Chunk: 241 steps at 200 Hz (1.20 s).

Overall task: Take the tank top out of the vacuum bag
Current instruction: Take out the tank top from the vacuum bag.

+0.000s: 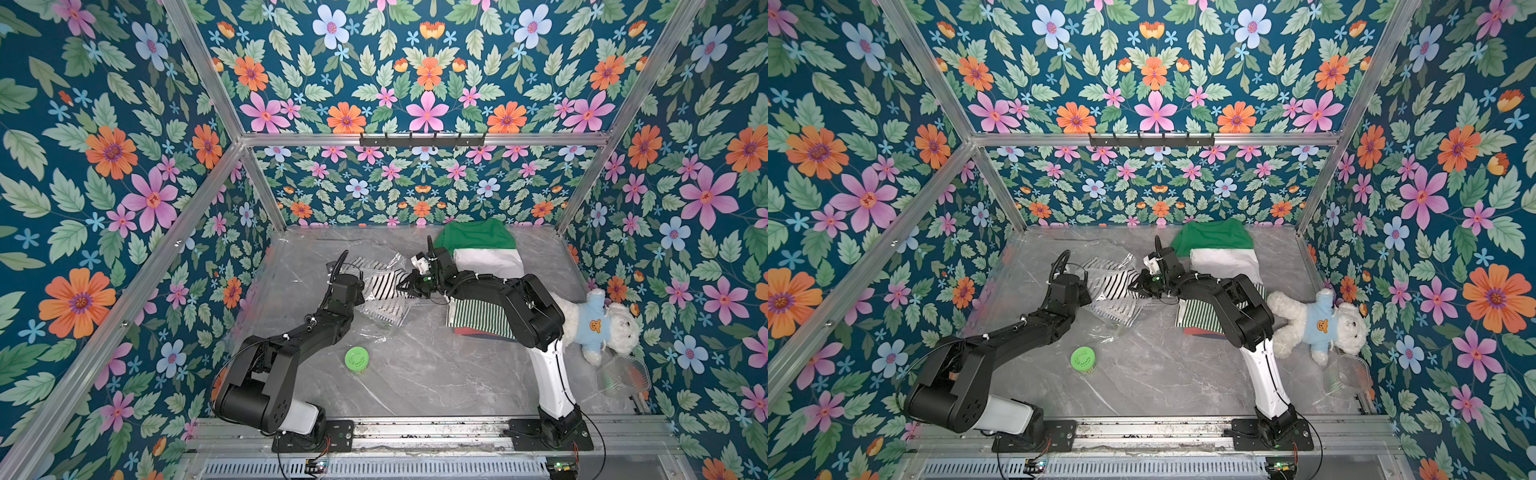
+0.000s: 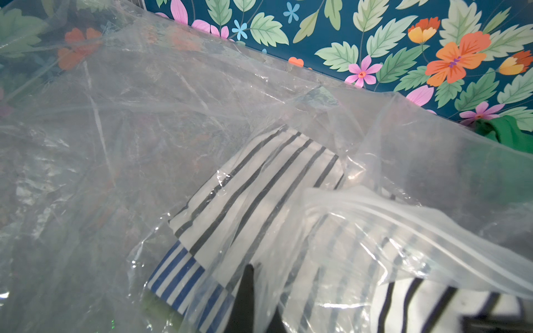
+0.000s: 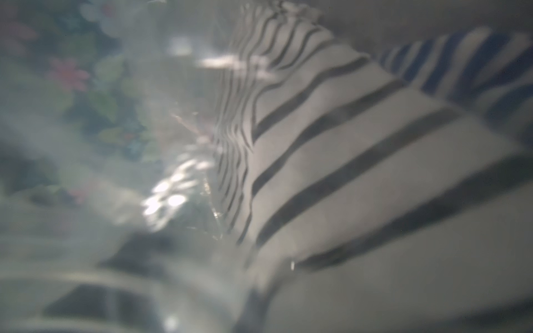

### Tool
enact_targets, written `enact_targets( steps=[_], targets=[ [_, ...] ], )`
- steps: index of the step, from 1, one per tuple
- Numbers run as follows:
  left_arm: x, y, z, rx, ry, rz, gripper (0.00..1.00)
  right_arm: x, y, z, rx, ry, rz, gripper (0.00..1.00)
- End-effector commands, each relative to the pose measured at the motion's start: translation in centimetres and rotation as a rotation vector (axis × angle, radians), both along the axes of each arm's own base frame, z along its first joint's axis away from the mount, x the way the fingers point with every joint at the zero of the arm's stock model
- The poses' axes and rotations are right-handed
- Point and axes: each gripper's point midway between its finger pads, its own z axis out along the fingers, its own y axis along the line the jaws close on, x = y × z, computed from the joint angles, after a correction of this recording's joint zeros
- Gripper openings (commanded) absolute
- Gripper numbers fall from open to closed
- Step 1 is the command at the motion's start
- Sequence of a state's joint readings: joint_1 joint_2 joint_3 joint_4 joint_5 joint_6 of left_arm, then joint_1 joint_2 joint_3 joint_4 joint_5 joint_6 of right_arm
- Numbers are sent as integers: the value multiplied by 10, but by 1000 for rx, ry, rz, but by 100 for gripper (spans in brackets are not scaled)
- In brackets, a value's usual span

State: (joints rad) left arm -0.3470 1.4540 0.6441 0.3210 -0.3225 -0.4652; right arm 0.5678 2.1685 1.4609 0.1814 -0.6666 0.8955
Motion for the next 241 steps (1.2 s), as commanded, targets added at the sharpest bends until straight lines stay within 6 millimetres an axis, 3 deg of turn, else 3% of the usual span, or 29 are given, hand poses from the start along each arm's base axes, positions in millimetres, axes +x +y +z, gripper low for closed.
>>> enact_targets(
  steps=[1, 38, 114, 179, 184, 189, 241],
  targets=[
    [1, 3, 4, 7, -19, 17, 0, -5, 6, 45, 90, -65, 36, 0],
    [2, 3, 4, 7, -19, 17, 0, -13, 4, 85, 154, -103, 53, 0],
    [0, 9, 0, 26, -3, 43, 0, -33, -16, 109, 159, -75, 35, 0],
    [3, 10, -3, 28, 10, 49, 0, -55, -78, 113, 63, -58, -52, 0],
    [3, 10, -3, 29, 10, 48, 0, -56, -84, 108, 44, -47, -61, 0],
    [3, 11, -3, 31, 11, 50, 0, -61, -91, 121, 44, -71, -66, 0],
    [6, 11, -3, 36, 13, 51, 0, -83, -161, 126, -56, -13, -171, 0]
  ],
)
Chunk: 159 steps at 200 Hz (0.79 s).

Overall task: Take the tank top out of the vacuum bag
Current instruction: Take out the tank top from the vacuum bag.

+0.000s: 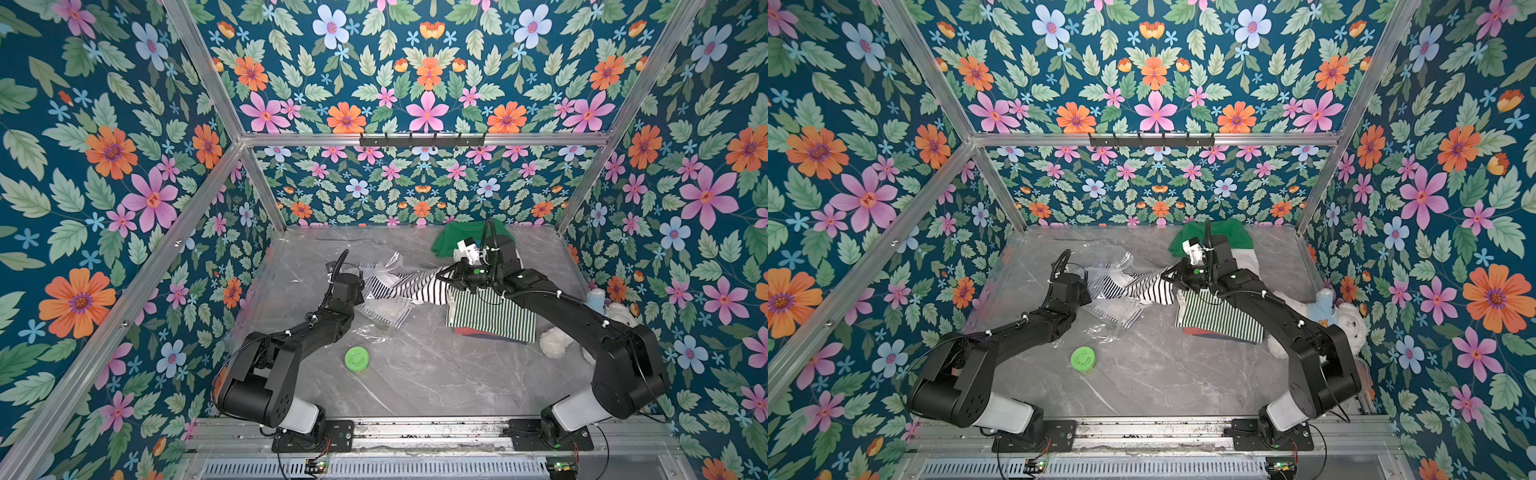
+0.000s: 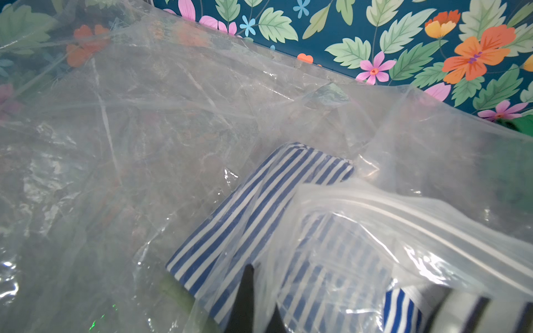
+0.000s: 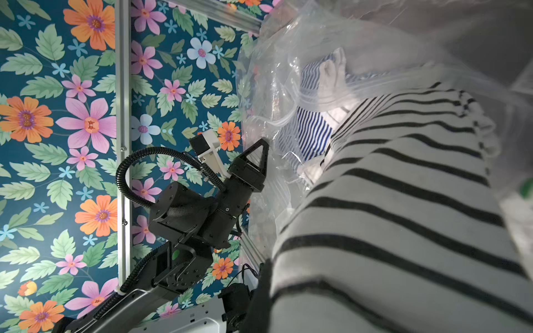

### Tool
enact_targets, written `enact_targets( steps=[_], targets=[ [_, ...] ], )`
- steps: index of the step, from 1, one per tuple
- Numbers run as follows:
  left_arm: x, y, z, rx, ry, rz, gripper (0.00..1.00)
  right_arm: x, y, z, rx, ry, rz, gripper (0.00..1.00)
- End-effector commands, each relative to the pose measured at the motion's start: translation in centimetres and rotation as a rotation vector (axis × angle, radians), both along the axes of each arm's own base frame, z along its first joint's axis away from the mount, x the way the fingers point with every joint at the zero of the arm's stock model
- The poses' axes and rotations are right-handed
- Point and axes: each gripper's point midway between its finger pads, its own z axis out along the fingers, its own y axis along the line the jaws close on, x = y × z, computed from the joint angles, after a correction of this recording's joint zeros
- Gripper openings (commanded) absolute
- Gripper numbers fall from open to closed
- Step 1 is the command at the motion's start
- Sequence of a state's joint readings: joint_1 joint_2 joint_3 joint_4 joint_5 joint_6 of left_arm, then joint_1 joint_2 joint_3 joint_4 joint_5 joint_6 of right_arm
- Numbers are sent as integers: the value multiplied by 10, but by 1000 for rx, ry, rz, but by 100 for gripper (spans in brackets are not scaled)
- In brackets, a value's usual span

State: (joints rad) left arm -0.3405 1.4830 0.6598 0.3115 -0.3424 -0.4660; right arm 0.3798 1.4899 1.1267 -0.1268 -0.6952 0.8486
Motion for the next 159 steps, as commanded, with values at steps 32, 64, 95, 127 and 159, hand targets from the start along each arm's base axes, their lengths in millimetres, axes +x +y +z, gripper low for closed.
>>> enact_targets(
  steps=[32, 64, 95, 127, 159],
  targets=[
    [6, 3, 1, 17, -2, 21, 0, -29, -72, -13, -122, 138, -106, 0],
    [10, 0, 1, 14, -1, 12, 0, -35, -115, -24, -168, 207, -186, 1],
    [11, 1, 1, 20, 1, 13, 0, -40, -145, -26, -228, 238, -231, 2],
    [10, 2, 0, 22, 4, 14, 0, -42, -169, -23, -304, 245, -273, 3],
    [11, 0, -1, 17, 3, 12, 0, -30, -193, -40, -337, 273, -329, 4]
  ],
)
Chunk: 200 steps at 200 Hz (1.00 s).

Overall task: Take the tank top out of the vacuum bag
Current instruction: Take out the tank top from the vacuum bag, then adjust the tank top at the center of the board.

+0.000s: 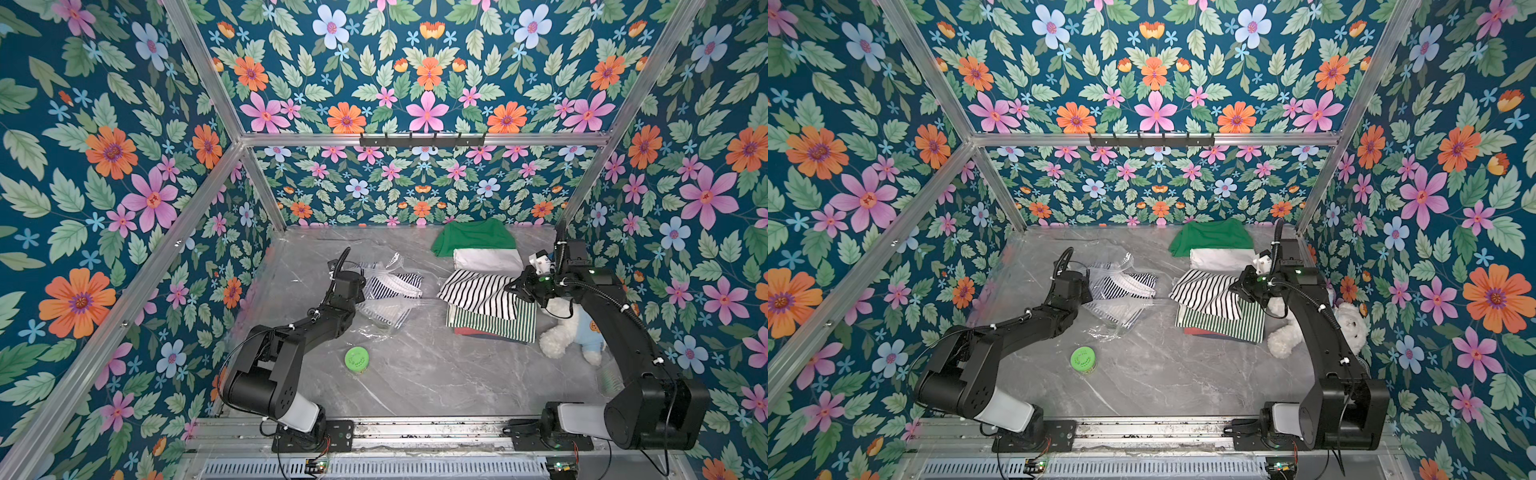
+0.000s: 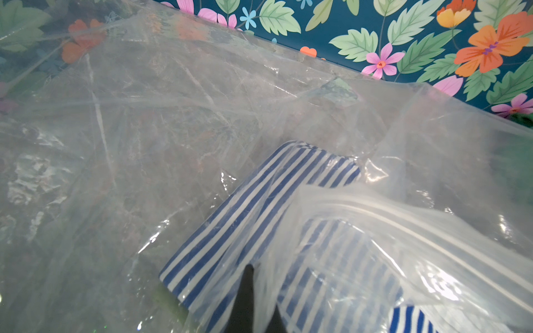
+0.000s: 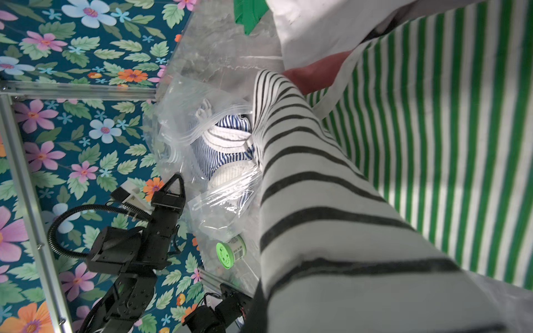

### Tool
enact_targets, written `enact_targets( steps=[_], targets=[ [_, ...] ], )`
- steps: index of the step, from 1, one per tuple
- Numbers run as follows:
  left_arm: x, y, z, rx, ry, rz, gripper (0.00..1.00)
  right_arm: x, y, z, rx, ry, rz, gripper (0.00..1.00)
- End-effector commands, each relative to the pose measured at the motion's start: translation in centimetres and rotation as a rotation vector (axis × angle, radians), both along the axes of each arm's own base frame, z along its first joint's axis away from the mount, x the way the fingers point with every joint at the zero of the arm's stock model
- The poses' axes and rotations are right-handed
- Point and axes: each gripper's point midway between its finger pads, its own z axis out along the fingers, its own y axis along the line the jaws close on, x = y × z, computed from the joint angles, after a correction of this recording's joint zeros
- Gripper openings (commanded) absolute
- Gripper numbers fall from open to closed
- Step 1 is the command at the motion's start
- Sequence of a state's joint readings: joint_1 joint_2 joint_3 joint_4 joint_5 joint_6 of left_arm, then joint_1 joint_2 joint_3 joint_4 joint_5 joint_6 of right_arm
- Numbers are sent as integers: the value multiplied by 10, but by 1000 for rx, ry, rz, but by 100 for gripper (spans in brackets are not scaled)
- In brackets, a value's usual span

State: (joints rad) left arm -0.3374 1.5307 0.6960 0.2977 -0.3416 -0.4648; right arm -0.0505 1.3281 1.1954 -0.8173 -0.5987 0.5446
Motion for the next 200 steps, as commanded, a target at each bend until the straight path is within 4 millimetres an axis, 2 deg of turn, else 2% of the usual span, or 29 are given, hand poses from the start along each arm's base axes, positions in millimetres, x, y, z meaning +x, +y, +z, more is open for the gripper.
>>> enact_targets(
  steps=[1, 22, 39, 57, 65, 73, 81, 104, 134, 177, 200],
  targets=[
    [4, 2, 5, 7, -20, 10, 0, 0, -16, -19, -52, 48, -16, 4],
    [4, 1, 5, 4, -21, 7, 0, 11, -30, -37, -81, 76, -42, 7],
    [3, 2, 6, 6, -23, 9, 0, 17, -47, -43, -146, 78, -71, 14],
    [2, 3, 6, 10, -24, 11, 0, 22, -65, -42, -260, 47, -77, 41],
    [2, 3, 7, 9, -24, 11, 0, 21, -74, -38, -314, 36, -90, 64],
    [2, 3, 7, 8, -25, 11, 0, 20, -79, -32, -351, 12, -103, 79],
    [2, 3, 7, 9, -25, 11, 0, 18, -81, -28, -362, -13, -111, 84],
    [3, 2, 8, 1, -32, 9, 0, 8, -76, -18, -332, -82, -146, 85],
    [6, -2, 9, -15, -41, -4, 0, -8, -63, -28, -211, -109, -221, 80],
    [8, -5, 8, -23, -39, -11, 0, -25, -38, -74, 31, -39, -311, 73],
    [8, -5, 7, -25, -38, -11, 0, -31, -34, -96, 86, 12, -346, 70]
  ],
)
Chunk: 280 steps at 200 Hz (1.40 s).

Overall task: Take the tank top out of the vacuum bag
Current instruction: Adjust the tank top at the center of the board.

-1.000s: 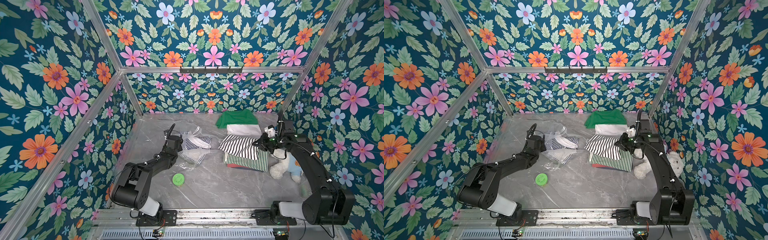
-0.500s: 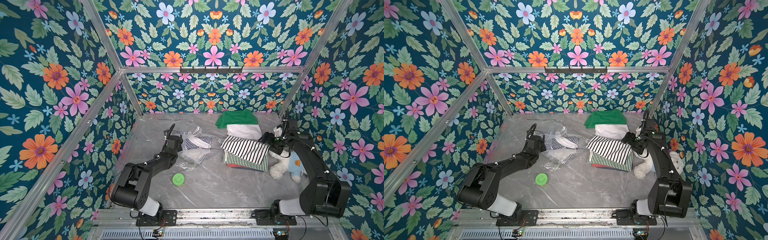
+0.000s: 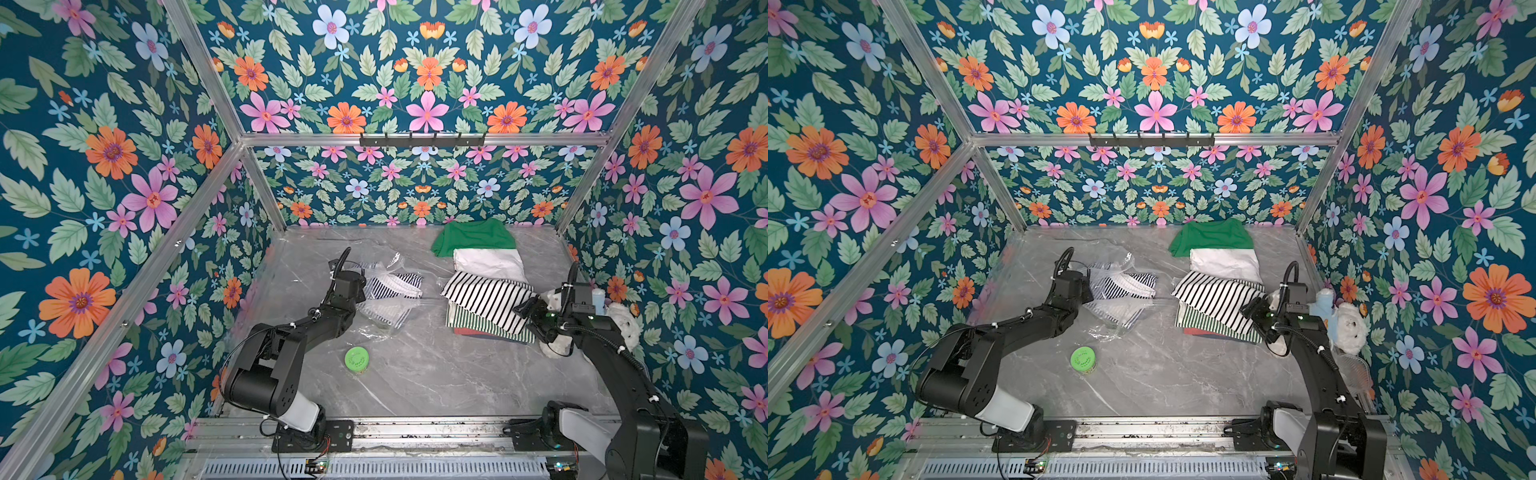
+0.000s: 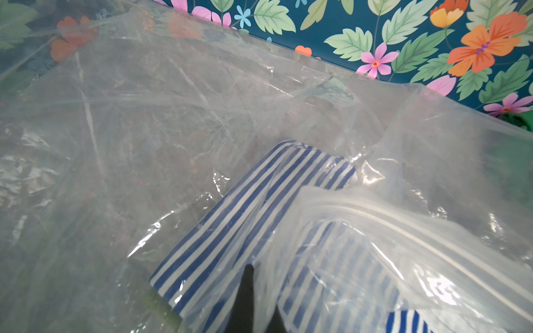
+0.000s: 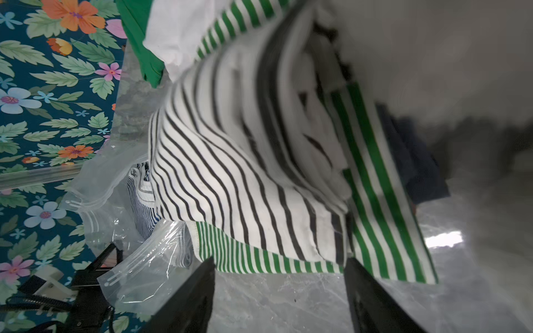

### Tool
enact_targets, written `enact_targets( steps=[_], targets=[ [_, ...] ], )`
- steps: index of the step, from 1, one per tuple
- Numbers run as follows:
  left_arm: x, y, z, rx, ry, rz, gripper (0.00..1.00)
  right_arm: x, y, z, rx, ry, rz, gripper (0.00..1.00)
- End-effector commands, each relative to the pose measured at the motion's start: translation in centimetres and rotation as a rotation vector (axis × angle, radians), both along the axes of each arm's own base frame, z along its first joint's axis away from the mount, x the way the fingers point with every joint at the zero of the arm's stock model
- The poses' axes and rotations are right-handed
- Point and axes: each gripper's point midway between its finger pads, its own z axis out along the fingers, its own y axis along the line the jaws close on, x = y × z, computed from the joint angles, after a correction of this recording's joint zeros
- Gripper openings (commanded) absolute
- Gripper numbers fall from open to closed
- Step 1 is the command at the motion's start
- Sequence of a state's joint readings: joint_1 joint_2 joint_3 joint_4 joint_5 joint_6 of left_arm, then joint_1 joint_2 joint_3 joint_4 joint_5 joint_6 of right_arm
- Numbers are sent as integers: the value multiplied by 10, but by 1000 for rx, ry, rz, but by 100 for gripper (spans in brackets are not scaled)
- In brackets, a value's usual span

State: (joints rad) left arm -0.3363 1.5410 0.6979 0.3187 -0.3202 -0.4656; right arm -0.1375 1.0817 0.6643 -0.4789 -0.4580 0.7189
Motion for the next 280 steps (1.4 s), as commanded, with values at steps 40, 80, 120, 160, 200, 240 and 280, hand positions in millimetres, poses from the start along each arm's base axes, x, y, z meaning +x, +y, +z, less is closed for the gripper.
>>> enact_targets(
  steps=[40, 80, 120, 160, 200, 240, 280],
  targets=[
    [5, 0, 6, -12, -29, 6, 0, 17, 12, -15, 145, 1, -48, 67],
    [5, 0, 6, -8, -30, 8, 0, 19, 3, -22, 87, 18, -63, 39],
    [4, 1, 7, 0, -30, 9, 0, 14, -14, -15, -17, 35, -93, 0],
    [4, 2, 8, 8, -30, 13, 0, 3, -25, 3, -67, 29, -108, 0],
    [5, 3, 8, 11, -30, 13, 0, -13, -47, 0, -69, 67, -170, 0],
    [4, 2, 9, 7, -32, 11, 0, -3, -46, 19, -77, -19, -140, 63],
    [5, 2, 9, 0, -34, 11, 0, 12, -12, 48, -209, -112, 51, 68]
  ],
)
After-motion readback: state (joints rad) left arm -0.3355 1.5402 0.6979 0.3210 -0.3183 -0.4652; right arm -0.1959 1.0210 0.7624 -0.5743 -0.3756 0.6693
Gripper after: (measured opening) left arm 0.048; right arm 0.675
